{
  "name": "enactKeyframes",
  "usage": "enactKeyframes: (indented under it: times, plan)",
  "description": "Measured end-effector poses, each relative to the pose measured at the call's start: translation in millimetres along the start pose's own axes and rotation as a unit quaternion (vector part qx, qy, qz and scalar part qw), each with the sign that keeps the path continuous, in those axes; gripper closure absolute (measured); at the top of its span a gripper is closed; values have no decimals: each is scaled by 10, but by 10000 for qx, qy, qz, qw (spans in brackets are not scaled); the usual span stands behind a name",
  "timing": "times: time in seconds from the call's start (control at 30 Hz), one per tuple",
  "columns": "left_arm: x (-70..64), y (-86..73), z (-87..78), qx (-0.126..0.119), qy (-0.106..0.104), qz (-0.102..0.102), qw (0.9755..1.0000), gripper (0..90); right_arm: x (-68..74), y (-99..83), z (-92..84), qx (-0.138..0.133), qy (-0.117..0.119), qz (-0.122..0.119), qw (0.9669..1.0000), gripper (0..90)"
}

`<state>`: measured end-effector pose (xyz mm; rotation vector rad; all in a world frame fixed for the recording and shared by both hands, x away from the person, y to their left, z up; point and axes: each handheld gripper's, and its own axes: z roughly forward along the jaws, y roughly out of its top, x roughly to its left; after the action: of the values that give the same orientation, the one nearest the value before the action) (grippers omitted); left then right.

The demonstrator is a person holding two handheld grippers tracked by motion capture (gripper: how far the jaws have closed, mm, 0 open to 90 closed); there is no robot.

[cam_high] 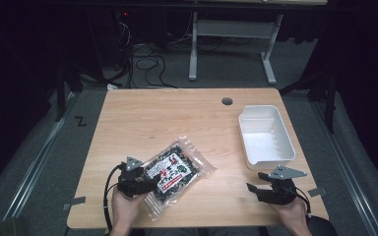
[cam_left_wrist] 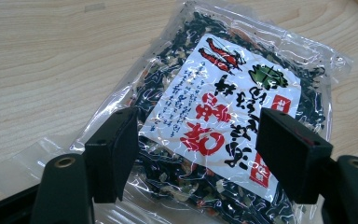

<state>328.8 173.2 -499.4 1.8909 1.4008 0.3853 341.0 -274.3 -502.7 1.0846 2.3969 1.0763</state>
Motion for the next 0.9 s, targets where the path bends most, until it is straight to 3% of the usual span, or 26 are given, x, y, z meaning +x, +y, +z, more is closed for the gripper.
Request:
enactKeyframes:
  times: [0.4, 0.73, 0.9]
  plan:
    - [-11, 8, 33, 154, -12, 17, 9999, 297, 1, -5, 6, 35, -88, 6, 10000, 364]
    - [17, 72, 55, 287, 172, 28, 9994, 262, -3, -4, 5, 12, -96, -14, 10000, 364]
    - [66, 141, 101, 425, 251, -138, 9987, 253, -13, -1, -2, -28, -104, 29, 9999, 364]
